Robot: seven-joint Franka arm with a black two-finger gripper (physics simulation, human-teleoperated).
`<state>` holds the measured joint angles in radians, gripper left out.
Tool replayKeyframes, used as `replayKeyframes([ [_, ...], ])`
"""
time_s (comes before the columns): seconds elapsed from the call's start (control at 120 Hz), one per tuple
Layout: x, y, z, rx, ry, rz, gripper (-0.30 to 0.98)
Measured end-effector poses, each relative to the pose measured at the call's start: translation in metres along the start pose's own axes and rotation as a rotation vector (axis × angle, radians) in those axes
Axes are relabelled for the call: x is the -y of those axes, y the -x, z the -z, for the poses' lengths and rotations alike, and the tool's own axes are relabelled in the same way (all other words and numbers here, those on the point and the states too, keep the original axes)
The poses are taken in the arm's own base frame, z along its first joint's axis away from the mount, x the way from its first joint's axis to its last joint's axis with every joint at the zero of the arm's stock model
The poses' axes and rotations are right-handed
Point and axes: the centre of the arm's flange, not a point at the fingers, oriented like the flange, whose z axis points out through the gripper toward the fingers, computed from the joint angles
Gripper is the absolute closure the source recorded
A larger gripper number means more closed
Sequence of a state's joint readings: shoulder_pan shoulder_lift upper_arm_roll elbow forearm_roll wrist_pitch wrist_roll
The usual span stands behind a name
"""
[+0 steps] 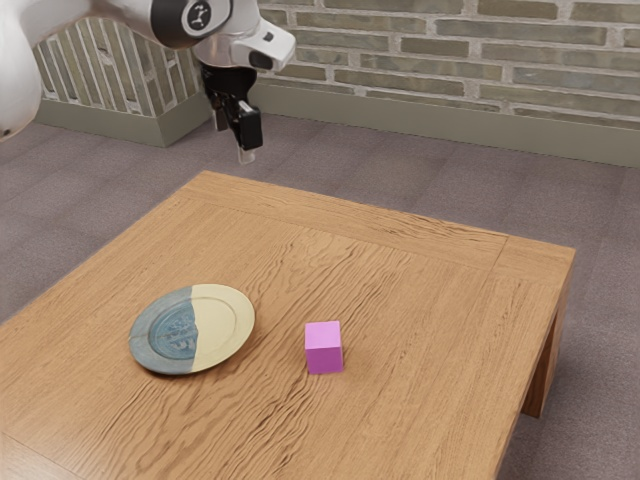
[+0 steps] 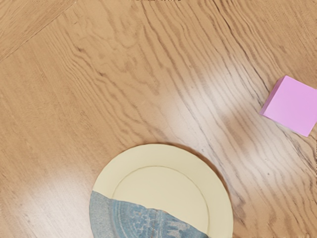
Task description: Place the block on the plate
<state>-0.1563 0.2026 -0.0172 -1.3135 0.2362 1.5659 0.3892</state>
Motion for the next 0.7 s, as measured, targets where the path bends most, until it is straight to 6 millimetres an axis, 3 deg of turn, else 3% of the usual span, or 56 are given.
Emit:
replayKeyframes([
  [0.067,-0.004,-0.004,-0.007,0.011,0.005,-0.036,0.0],
  [0.158,-0.014,-0.023,-0.054,0.074,0.053,-0.092,0.0],
  [0.317,-0.036,-0.036,-0.102,0.133,0.134,-0.167,0.0],
  [0.7,-0.097,-0.034,-0.183,0.148,0.345,-0.204,0.0],
])
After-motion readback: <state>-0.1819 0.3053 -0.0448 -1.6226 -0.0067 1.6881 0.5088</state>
